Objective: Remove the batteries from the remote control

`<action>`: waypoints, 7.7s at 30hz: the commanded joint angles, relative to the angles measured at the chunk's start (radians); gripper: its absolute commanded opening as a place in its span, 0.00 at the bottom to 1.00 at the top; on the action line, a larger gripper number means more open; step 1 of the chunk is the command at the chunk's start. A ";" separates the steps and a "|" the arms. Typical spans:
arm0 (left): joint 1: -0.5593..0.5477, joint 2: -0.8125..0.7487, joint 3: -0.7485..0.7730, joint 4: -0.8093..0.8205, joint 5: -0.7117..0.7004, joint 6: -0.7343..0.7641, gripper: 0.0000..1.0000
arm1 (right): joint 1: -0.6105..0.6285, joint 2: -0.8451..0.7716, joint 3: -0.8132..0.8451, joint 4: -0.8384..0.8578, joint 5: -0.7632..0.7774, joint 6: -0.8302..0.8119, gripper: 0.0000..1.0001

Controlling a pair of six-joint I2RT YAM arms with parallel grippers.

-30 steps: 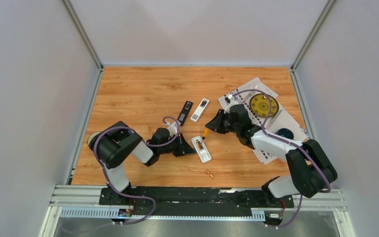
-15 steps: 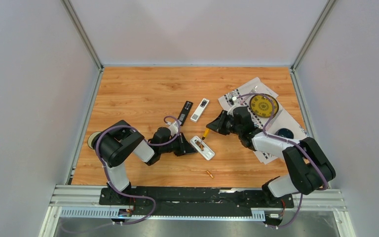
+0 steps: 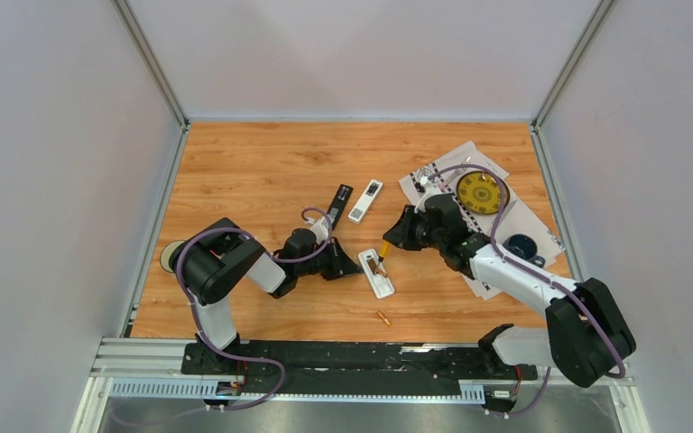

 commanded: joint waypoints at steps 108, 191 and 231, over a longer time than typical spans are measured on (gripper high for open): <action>-0.007 0.028 0.998 -1.398 -0.464 0.853 0.81 | -0.130 -0.291 0.057 -0.183 0.079 -0.165 0.00; -0.015 -0.406 0.331 -1.320 -0.347 0.682 0.08 | 0.221 0.078 0.204 -0.405 0.770 -0.241 0.00; -0.251 -0.169 0.450 -1.349 -0.642 0.722 0.63 | 0.082 -0.143 0.135 -0.321 0.381 -0.270 0.00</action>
